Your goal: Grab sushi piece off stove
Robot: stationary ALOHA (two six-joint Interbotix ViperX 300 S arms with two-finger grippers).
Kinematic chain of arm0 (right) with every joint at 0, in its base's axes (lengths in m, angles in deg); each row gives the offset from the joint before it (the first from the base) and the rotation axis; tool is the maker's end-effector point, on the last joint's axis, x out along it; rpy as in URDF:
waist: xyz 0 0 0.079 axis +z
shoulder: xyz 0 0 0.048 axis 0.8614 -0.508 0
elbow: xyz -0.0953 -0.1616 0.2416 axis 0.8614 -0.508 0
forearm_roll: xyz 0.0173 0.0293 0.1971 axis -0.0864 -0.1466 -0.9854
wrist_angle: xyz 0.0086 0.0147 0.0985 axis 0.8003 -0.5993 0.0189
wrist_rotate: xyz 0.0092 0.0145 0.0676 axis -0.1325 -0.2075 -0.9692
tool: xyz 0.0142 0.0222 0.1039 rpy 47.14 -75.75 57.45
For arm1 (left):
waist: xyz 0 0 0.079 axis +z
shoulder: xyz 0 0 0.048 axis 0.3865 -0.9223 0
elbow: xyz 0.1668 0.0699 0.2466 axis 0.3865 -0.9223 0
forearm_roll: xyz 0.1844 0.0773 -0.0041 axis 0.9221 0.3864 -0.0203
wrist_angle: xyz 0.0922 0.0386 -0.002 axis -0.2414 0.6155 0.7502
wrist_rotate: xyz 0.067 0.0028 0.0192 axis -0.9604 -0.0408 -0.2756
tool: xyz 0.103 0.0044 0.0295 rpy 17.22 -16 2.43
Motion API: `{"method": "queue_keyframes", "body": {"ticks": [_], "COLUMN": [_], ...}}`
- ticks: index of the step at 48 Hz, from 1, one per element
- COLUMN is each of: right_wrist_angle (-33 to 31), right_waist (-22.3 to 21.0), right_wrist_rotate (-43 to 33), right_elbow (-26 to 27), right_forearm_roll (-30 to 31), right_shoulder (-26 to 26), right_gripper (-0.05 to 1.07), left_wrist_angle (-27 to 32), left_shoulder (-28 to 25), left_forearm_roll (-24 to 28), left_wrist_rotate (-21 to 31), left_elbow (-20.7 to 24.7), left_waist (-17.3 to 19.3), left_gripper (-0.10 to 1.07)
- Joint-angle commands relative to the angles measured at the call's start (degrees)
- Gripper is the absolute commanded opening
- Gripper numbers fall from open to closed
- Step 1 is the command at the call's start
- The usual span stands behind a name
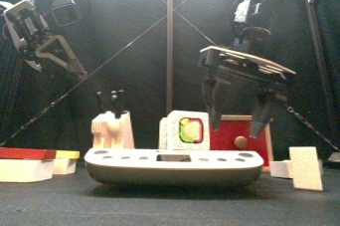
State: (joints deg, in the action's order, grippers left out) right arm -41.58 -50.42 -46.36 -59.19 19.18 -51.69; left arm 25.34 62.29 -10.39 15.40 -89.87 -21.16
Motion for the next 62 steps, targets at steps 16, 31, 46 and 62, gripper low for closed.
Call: {"method": "queue_keyframes", "body": {"ticks": [16,31,46,62], "right_wrist_angle": [2.29,2.20,0.18,-1.41], "right_waist": [2.90,4.92,5.71,5.36], "right_wrist_rotate": [0.00,0.26,0.18,0.35], "right_elbow": [8.70,14.50,17.49,18.90], "right_forearm_roll": [1.23,1.05,0.35,0.09], "right_shoulder": [-2.29,-7.65,-10.37,-12.22], "right_gripper": [1.02,1.02,1.02,1.01], "left_wrist_angle": [-0.18,-0.18,-0.18,-0.18], "left_shoulder": [0.44,2.90,4.48,4.48], "left_forearm_roll": [0.00,-2.99,-4.22,-4.13], "left_wrist_rotate": [0.00,0.00,0.00,-0.09], "left_elbow": [0.26,-1.49,-2.81,-2.72], "left_waist": [0.00,-0.35,-0.35,-0.26], "left_gripper": [0.50,0.50,0.50,0.50]}}
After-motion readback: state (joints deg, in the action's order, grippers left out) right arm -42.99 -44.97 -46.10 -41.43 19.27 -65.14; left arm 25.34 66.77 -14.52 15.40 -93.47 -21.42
